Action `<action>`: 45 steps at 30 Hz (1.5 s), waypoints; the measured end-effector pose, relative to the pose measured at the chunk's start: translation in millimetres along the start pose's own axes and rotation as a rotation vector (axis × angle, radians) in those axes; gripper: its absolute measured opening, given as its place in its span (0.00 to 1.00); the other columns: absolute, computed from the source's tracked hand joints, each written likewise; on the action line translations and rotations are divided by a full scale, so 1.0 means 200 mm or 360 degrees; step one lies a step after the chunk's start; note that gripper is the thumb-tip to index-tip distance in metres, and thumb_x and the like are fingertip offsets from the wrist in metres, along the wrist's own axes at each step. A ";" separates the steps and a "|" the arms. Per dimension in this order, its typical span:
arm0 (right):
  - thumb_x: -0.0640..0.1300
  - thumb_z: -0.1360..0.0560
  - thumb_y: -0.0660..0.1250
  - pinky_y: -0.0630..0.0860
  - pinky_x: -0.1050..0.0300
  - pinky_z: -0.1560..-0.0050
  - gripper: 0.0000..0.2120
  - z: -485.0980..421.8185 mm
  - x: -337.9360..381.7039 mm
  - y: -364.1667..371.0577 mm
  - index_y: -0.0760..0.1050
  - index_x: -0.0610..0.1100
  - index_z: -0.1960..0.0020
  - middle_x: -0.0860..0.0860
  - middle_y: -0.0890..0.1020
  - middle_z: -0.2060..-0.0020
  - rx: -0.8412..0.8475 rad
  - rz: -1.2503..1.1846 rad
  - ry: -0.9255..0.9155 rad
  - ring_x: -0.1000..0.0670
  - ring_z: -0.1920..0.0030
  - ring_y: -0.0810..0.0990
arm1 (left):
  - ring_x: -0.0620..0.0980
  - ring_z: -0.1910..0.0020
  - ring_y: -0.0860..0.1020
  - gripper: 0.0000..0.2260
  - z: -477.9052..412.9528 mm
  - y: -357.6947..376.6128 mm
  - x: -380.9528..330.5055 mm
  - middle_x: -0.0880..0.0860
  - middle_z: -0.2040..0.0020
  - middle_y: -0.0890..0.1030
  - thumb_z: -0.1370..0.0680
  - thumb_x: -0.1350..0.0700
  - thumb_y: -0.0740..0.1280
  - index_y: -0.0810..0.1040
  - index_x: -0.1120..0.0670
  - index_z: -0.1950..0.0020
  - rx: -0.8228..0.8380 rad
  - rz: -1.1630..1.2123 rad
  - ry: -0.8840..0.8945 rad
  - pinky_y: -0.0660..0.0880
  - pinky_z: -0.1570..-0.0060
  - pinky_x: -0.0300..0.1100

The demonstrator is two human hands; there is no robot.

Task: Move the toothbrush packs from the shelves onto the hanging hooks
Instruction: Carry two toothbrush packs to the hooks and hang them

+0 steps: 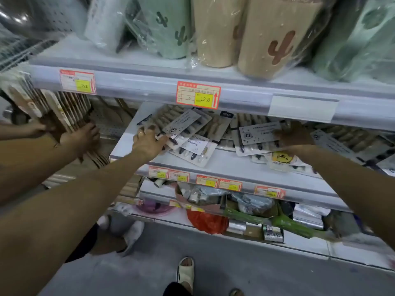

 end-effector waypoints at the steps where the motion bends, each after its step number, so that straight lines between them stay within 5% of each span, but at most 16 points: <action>1: 0.49 0.22 0.73 0.82 0.44 0.50 0.21 -0.02 0.00 0.02 0.73 0.44 0.33 0.43 0.82 0.38 -0.0011 -0.0128 0.0048 0.41 0.44 0.83 | 0.68 0.25 0.64 0.34 -0.01 0.01 0.02 0.67 0.24 0.64 0.18 0.36 0.62 0.64 0.57 0.20 0.0014 0.0066 -0.0043 0.62 0.26 0.58; 4: 0.47 0.26 0.75 0.83 0.38 0.43 0.18 -0.02 0.04 0.02 0.75 0.47 0.40 0.42 0.84 0.40 -0.0029 -0.0201 0.0108 0.39 0.45 0.85 | 0.68 0.31 0.71 0.32 -0.03 0.04 0.08 0.66 0.29 0.69 0.18 0.34 0.63 0.67 0.56 0.23 0.0111 0.0302 -0.0196 0.68 0.29 0.57; 6: 0.39 0.25 0.76 0.82 0.47 0.42 0.20 -0.01 0.08 0.01 0.75 0.43 0.35 0.45 0.82 0.38 -0.0079 -0.0249 0.0104 0.42 0.42 0.82 | 0.66 0.33 0.73 0.34 -0.05 0.05 0.08 0.67 0.33 0.74 0.20 0.33 0.64 0.69 0.58 0.26 0.0091 0.0389 -0.0193 0.71 0.31 0.57; 8: 0.33 0.28 0.78 0.81 0.60 0.51 0.25 -0.01 0.08 0.00 0.74 0.38 0.33 0.47 0.80 0.39 -0.0119 -0.0344 0.0182 0.46 0.42 0.80 | 0.65 0.31 0.70 0.32 -0.09 0.08 0.09 0.67 0.33 0.73 0.19 0.35 0.64 0.71 0.59 0.27 0.0068 0.0360 -0.0265 0.69 0.31 0.54; 11: 0.31 0.32 0.80 0.85 0.53 0.50 0.27 -0.01 0.06 0.01 0.76 0.38 0.36 0.47 0.82 0.43 -0.0078 -0.0581 0.0326 0.42 0.44 0.83 | 0.64 0.29 0.64 0.33 -0.13 0.08 0.09 0.64 0.29 0.67 0.19 0.33 0.60 0.73 0.58 0.27 -0.0010 0.0248 -0.0394 0.64 0.31 0.55; 14: 0.28 0.26 0.75 0.81 0.62 0.71 0.19 0.03 0.10 0.02 0.75 0.37 0.38 0.49 0.81 0.53 0.0085 -0.0776 0.0437 0.51 0.57 0.82 | 0.64 0.29 0.64 0.31 -0.14 0.06 0.08 0.63 0.27 0.64 0.19 0.36 0.63 0.72 0.58 0.26 -0.0016 0.0335 -0.0534 0.66 0.29 0.56; 17: 0.29 0.25 0.74 0.81 0.61 0.72 0.18 0.06 0.12 0.01 0.77 0.36 0.37 0.45 0.84 0.49 0.0053 -0.0855 0.0414 0.50 0.56 0.84 | 0.66 0.31 0.70 0.41 -0.31 0.14 0.19 0.62 0.29 0.70 0.31 0.25 0.69 0.74 0.53 0.29 0.0052 0.0612 -0.0627 0.71 0.31 0.62; 20: 0.29 0.25 0.74 0.85 0.53 0.57 0.18 0.10 0.08 0.03 0.78 0.34 0.36 0.42 0.85 0.43 0.0023 -0.0984 0.0373 0.41 0.45 0.86 | 0.67 0.45 0.81 0.50 -0.56 0.27 0.32 0.59 0.38 0.80 0.50 0.18 0.76 0.79 0.48 0.38 0.0096 0.0753 -0.0681 0.80 0.43 0.62; 23: 0.28 0.25 0.73 0.83 0.46 0.40 0.16 0.17 0.07 0.05 0.79 0.34 0.38 0.40 0.86 0.44 0.0035 -0.1135 0.0329 0.38 0.41 0.85 | 0.58 0.44 0.75 0.32 -0.27 0.10 0.11 0.55 0.39 0.75 0.31 0.37 0.81 0.77 0.56 0.39 0.0071 0.0999 -0.0601 0.73 0.44 0.46; 28: 0.28 0.25 0.73 0.79 0.48 0.33 0.21 0.28 0.03 0.05 0.77 0.34 0.33 0.47 0.85 0.45 -0.0094 -0.1320 0.0356 0.43 0.39 0.83 | 0.52 0.43 0.82 0.34 -0.27 0.10 0.12 0.54 0.42 0.85 0.42 0.48 0.87 0.83 0.56 0.40 0.0058 0.1305 -0.0553 0.78 0.48 0.42; 32: 0.27 0.27 0.74 0.78 0.44 0.31 0.23 0.34 0.01 0.05 0.78 0.36 0.33 0.44 0.86 0.41 -0.0154 -0.1375 0.0353 0.42 0.38 0.84 | 0.48 0.51 0.84 0.26 -0.17 0.02 0.02 0.53 0.47 0.85 0.33 0.64 0.83 0.77 0.64 0.38 -0.0022 0.1504 -0.0346 0.80 0.60 0.35; 38: 0.31 0.24 0.72 0.79 0.38 0.33 0.23 0.48 -0.01 0.06 0.74 0.38 0.31 0.40 0.84 0.39 -0.0155 -0.1446 0.0346 0.39 0.39 0.85 | 0.54 0.43 0.85 0.32 -0.06 0.00 -0.01 0.57 0.39 0.81 0.26 0.68 0.77 0.62 0.58 0.30 0.0002 0.1770 -0.0256 0.85 0.52 0.48; 42: 0.33 0.24 0.72 0.82 0.36 0.42 0.17 0.60 -0.05 0.06 0.75 0.43 0.38 0.41 0.85 0.43 -0.0229 -0.1517 0.0438 0.36 0.41 0.85 | 0.54 0.41 0.83 0.24 0.00 -0.01 -0.01 0.56 0.39 0.82 0.21 0.69 0.71 0.63 0.55 0.32 -0.0052 0.1831 -0.0171 0.84 0.54 0.51; 45: 0.33 0.25 0.71 0.83 0.37 0.50 0.13 0.73 -0.05 0.06 0.76 0.47 0.45 0.38 0.85 0.45 -0.0259 -0.1550 0.0496 0.35 0.44 0.85 | 0.56 0.38 0.82 0.23 0.04 -0.02 0.01 0.54 0.40 0.82 0.20 0.68 0.69 0.64 0.51 0.31 -0.0031 0.1827 -0.0049 0.82 0.46 0.59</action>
Point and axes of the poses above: each hand's wrist, its own z-axis away from the middle knuckle, its own y-axis out of the palm, x = y × z, the point moved 5 cm from there along -z, towards the middle knuckle
